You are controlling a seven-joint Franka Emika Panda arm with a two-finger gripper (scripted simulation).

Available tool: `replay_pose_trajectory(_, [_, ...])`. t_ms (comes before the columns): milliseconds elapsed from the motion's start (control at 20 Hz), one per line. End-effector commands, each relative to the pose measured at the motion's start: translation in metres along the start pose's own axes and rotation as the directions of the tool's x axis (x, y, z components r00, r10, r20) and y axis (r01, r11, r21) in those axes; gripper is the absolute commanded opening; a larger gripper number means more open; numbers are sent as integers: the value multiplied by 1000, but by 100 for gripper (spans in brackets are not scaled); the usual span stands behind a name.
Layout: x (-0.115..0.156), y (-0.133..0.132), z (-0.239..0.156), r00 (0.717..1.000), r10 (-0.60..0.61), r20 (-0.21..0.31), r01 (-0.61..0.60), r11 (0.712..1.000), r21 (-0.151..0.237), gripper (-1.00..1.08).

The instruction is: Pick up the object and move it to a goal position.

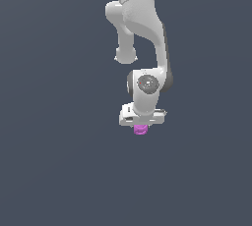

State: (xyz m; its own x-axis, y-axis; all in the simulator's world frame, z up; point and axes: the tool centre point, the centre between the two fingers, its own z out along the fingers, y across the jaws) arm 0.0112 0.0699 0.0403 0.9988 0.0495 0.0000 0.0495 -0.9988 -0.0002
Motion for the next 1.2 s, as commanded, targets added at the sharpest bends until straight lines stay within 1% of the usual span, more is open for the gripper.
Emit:
replay_pose_trajectory(0, [0,0,1,1000,0,0,0,1000,0,-100])
replay_pose_trajectory(300, [3,3,-8,1000,-11,-9,11,1000,2,-100])
replay_pose_trajectory(550, [10,13,-32,998,-42,-37,42,999,6,-100])
replay_pose_trajectory(850, [25,31,-80,991,-102,-91,104,995,12,-100])
replay_pose_trajectory(1150, [42,54,-144,970,-181,-163,186,982,17,-100])
